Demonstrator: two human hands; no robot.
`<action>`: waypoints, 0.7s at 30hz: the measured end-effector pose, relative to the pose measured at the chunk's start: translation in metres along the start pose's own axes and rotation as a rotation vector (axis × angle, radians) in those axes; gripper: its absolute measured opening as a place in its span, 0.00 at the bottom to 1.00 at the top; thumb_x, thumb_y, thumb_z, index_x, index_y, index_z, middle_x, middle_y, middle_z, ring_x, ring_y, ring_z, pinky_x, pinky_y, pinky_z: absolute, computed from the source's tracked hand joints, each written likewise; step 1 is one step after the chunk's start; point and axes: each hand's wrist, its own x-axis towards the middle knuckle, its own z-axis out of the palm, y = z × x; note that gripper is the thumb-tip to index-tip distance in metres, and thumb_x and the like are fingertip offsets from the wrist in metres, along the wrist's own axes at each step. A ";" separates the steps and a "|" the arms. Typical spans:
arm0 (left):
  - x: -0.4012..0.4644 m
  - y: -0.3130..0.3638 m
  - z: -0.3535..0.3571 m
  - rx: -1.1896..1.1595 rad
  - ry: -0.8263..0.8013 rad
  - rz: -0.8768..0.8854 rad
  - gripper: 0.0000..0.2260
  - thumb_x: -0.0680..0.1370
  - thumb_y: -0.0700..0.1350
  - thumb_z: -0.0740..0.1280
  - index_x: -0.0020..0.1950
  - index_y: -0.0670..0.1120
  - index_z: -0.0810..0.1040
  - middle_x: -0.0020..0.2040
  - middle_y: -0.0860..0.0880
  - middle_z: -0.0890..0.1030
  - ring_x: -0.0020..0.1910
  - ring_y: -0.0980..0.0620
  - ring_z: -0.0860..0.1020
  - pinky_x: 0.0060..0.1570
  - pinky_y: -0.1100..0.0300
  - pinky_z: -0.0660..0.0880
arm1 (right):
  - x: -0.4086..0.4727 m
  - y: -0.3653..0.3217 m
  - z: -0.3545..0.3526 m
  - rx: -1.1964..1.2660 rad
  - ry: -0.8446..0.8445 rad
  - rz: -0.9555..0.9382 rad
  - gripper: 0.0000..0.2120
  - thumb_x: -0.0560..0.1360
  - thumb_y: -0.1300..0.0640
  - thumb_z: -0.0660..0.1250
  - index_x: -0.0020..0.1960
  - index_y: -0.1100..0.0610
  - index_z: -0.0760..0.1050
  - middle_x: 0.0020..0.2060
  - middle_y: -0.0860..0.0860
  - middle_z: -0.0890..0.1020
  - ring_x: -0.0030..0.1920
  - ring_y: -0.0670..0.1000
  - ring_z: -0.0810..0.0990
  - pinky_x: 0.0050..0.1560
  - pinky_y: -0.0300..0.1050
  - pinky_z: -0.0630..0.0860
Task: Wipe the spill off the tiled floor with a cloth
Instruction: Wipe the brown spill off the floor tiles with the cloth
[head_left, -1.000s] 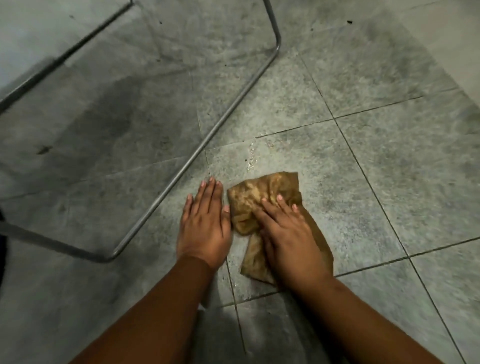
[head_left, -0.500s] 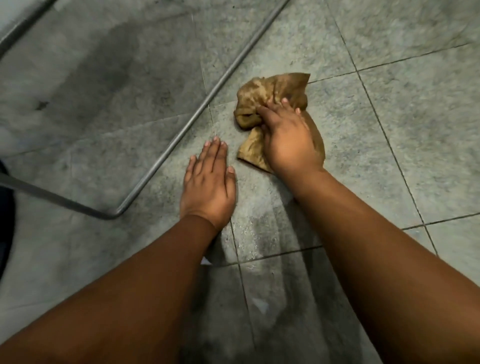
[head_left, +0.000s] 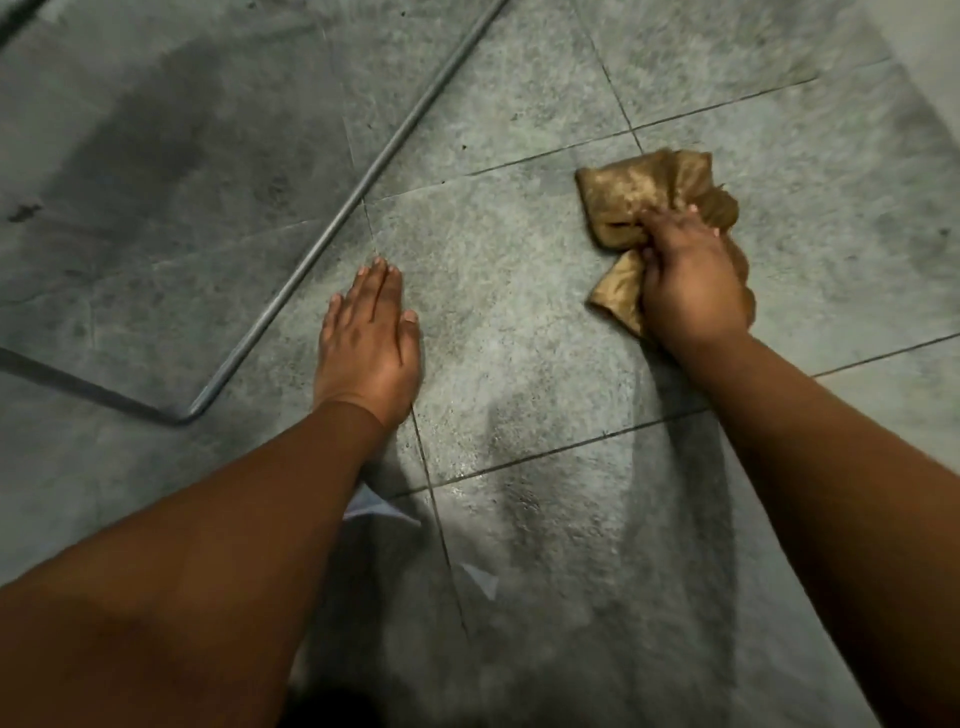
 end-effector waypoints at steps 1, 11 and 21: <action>0.000 0.001 0.000 -0.005 0.003 -0.003 0.23 0.83 0.49 0.50 0.78 0.47 0.57 0.79 0.50 0.56 0.78 0.55 0.51 0.76 0.55 0.44 | -0.011 -0.010 0.003 0.003 0.002 -0.001 0.22 0.77 0.61 0.58 0.70 0.56 0.71 0.69 0.58 0.72 0.72 0.60 0.65 0.73 0.54 0.58; -0.003 0.003 0.001 -0.003 0.052 0.000 0.22 0.83 0.48 0.51 0.78 0.46 0.60 0.79 0.47 0.56 0.78 0.50 0.53 0.76 0.54 0.44 | -0.194 -0.086 0.014 0.151 -0.251 -0.248 0.25 0.77 0.63 0.61 0.73 0.50 0.66 0.73 0.49 0.68 0.76 0.52 0.57 0.75 0.50 0.50; -0.022 0.015 -0.003 -0.171 0.135 -0.058 0.23 0.85 0.50 0.48 0.78 0.44 0.59 0.80 0.49 0.52 0.78 0.50 0.51 0.76 0.49 0.50 | -0.101 -0.115 0.030 0.121 -0.116 -0.011 0.29 0.77 0.69 0.51 0.76 0.51 0.59 0.76 0.51 0.60 0.78 0.53 0.48 0.76 0.50 0.40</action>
